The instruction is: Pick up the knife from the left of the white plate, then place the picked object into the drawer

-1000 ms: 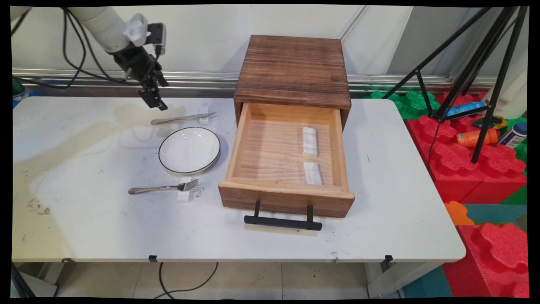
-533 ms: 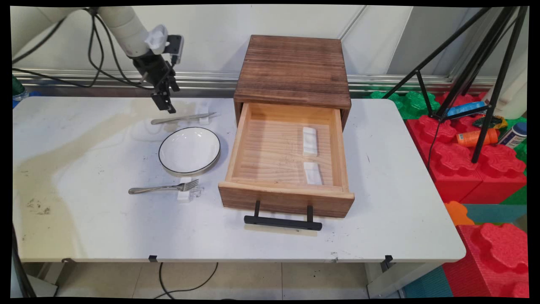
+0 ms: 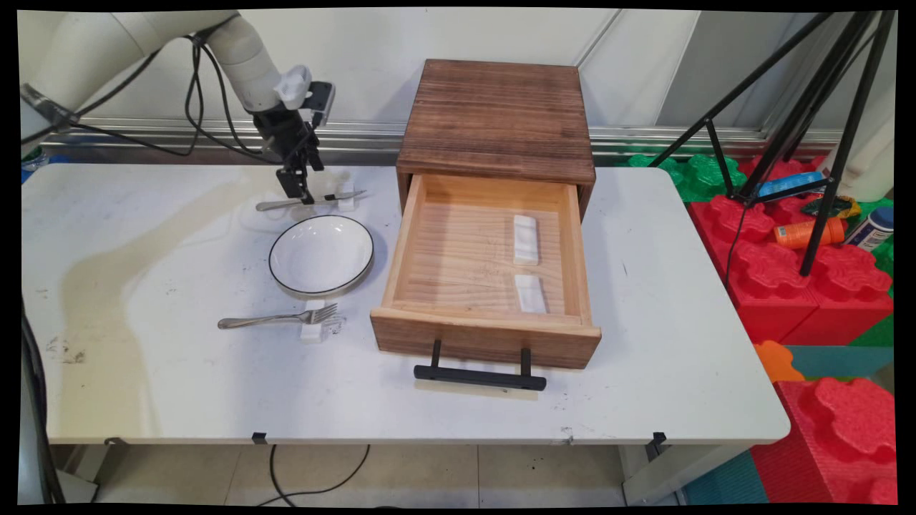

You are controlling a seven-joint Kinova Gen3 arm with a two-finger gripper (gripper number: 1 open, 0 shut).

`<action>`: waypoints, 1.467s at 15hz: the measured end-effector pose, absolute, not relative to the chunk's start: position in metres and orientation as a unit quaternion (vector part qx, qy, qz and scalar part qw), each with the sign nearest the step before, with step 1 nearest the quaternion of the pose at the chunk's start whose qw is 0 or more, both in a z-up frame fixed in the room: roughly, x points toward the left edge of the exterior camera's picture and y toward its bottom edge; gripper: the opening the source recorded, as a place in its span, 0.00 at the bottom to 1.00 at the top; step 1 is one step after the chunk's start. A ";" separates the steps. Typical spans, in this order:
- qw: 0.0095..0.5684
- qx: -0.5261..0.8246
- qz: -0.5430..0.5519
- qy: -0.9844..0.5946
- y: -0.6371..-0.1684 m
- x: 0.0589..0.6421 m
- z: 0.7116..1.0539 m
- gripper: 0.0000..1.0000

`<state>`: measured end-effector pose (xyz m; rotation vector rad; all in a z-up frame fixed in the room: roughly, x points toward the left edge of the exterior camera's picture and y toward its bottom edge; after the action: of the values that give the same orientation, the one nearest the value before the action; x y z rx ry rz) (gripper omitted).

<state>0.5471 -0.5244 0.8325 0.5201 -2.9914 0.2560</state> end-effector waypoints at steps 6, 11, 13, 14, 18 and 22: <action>0.055 0.165 0.064 -0.983 -0.539 0.546 0.811 0.00; 0.061 0.167 0.054 -0.983 -0.544 0.546 0.804 0.00; 0.064 0.169 0.050 -0.982 -0.543 0.547 0.803 0.00; 0.065 0.171 0.050 -0.982 -0.543 0.547 0.803 0.00; 0.071 0.186 0.053 -0.978 -0.540 0.546 0.808 0.00; 0.074 0.214 0.075 -0.971 -0.535 0.547 0.821 0.00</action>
<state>0.5467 -0.5350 0.8208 0.6410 -2.9154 0.2246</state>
